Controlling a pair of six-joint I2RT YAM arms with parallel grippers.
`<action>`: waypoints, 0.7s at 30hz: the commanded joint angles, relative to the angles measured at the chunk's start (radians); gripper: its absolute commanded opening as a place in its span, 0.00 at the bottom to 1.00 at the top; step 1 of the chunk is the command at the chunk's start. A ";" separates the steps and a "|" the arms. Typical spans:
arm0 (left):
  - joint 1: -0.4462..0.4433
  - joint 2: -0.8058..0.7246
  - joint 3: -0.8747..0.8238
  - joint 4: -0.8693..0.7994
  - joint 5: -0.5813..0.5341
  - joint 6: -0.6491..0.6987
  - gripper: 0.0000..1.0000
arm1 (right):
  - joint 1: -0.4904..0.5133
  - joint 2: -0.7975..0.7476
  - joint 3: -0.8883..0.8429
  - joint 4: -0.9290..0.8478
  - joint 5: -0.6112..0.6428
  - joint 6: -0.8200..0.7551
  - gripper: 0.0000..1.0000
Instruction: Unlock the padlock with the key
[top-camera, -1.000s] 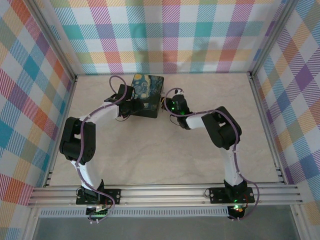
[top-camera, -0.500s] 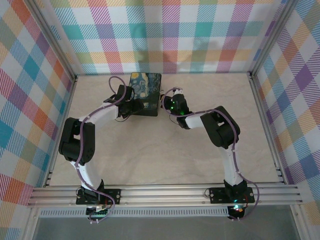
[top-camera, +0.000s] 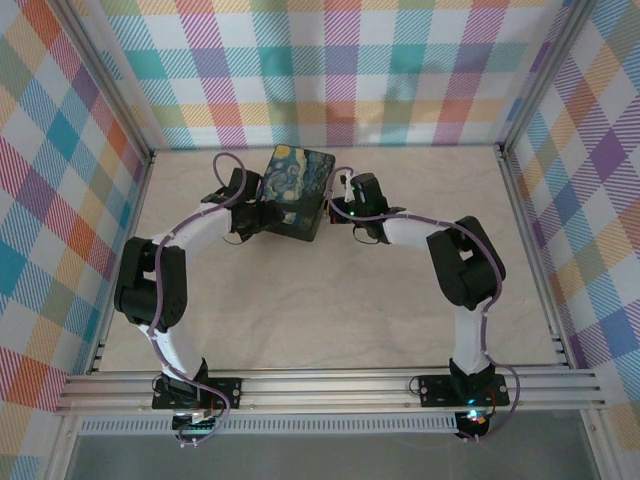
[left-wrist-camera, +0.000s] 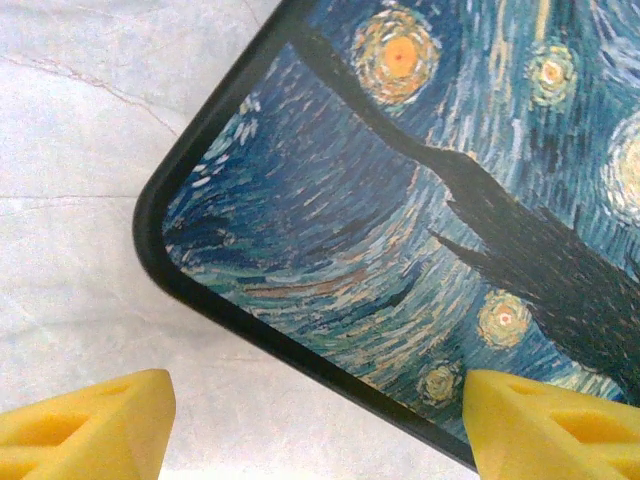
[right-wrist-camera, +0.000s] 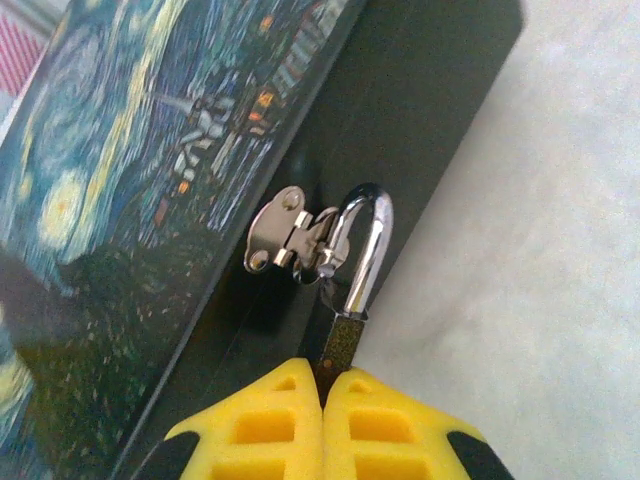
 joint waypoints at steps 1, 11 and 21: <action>0.039 0.043 -0.016 -0.166 -0.128 0.022 0.75 | -0.004 -0.114 -0.034 -0.106 -0.145 -0.068 0.00; 0.039 -0.003 0.035 -0.217 -0.112 0.016 0.75 | -0.015 -0.160 -0.215 0.086 -0.187 0.194 0.00; 0.039 -0.001 0.084 -0.247 -0.080 0.039 0.75 | -0.006 -0.088 -0.155 0.077 -0.237 0.168 0.30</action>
